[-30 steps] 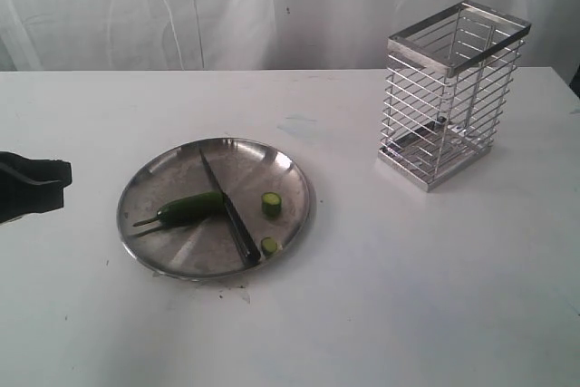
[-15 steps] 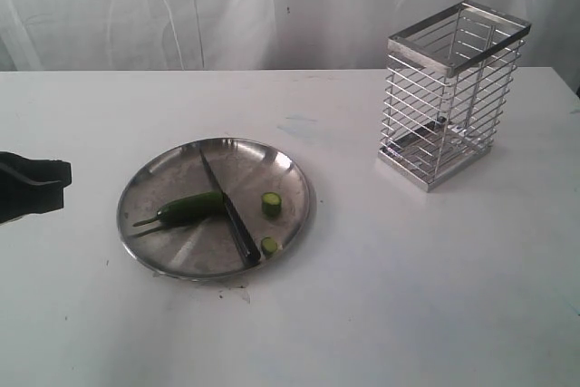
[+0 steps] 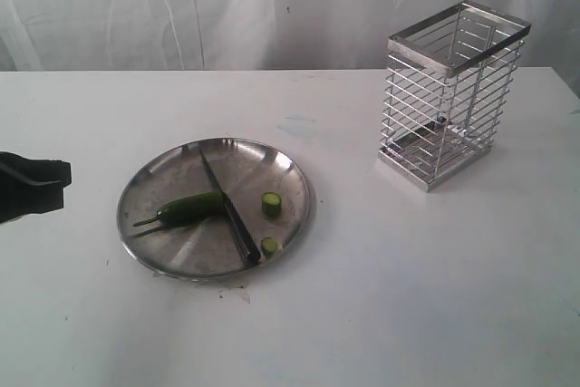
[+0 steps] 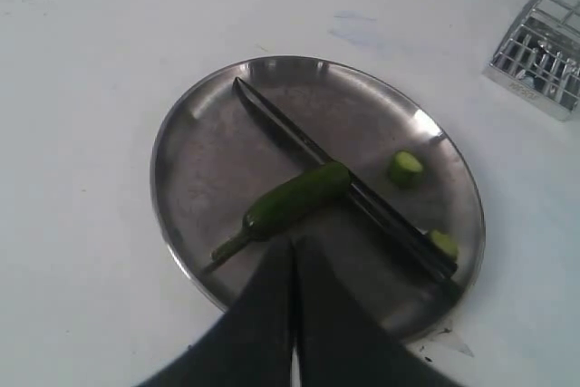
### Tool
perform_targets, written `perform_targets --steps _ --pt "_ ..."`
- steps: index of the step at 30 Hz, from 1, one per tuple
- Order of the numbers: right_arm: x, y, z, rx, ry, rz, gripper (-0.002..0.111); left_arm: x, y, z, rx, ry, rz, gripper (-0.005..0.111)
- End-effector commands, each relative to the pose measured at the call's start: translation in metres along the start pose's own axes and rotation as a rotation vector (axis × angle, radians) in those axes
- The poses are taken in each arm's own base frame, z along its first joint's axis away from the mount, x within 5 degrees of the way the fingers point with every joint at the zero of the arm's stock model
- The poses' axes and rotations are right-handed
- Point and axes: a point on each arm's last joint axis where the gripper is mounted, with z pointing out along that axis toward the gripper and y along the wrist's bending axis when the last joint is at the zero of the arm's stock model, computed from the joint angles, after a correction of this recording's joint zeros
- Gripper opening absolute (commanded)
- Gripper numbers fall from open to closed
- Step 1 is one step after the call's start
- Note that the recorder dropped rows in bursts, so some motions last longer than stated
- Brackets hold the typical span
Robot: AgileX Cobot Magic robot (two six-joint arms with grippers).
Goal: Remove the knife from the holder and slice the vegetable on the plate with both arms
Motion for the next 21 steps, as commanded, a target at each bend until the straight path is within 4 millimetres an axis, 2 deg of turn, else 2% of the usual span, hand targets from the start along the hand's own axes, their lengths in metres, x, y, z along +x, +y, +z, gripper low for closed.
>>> perform_targets --steps 1,3,4,6,8,10,12,15,21 --pt "0.034 -0.011 -0.025 0.171 -0.035 -0.023 0.000 0.002 -0.003 -0.001 0.018 -0.001 -0.005 0.000" --pt "0.063 -0.009 -0.038 0.173 0.027 -0.018 0.000 0.002 -0.003 -0.001 0.020 -0.001 -0.005 0.000" --pt "0.064 -0.008 -0.038 0.168 0.029 0.012 0.000 0.001 -0.003 -0.002 0.021 -0.003 -0.004 0.000" --pt "0.093 0.000 -0.043 0.100 0.355 0.111 0.000 0.000 -0.003 -0.002 0.015 -0.007 -0.003 0.000" --pt "0.110 0.007 -0.051 0.049 0.570 0.137 0.000 0.000 -0.003 -0.002 0.012 -0.007 -0.003 0.000" --pt "0.127 0.012 -0.065 -0.029 0.812 0.077 0.000 0.000 -0.003 -0.002 0.013 -0.010 -0.002 0.000" --pt "0.135 0.013 -0.076 -0.052 0.961 0.045 0.000 0.000 -0.003 -0.002 0.013 -0.010 -0.002 0.000" --pt "0.136 0.011 -0.077 -0.064 0.972 -0.021 0.000 0.000 -0.003 -0.002 0.010 -0.010 -0.003 0.000" --pt "0.135 0.012 -0.075 -0.050 0.951 0.024 0.000 0.000 -0.003 -0.002 0.010 -0.010 -0.003 0.000"
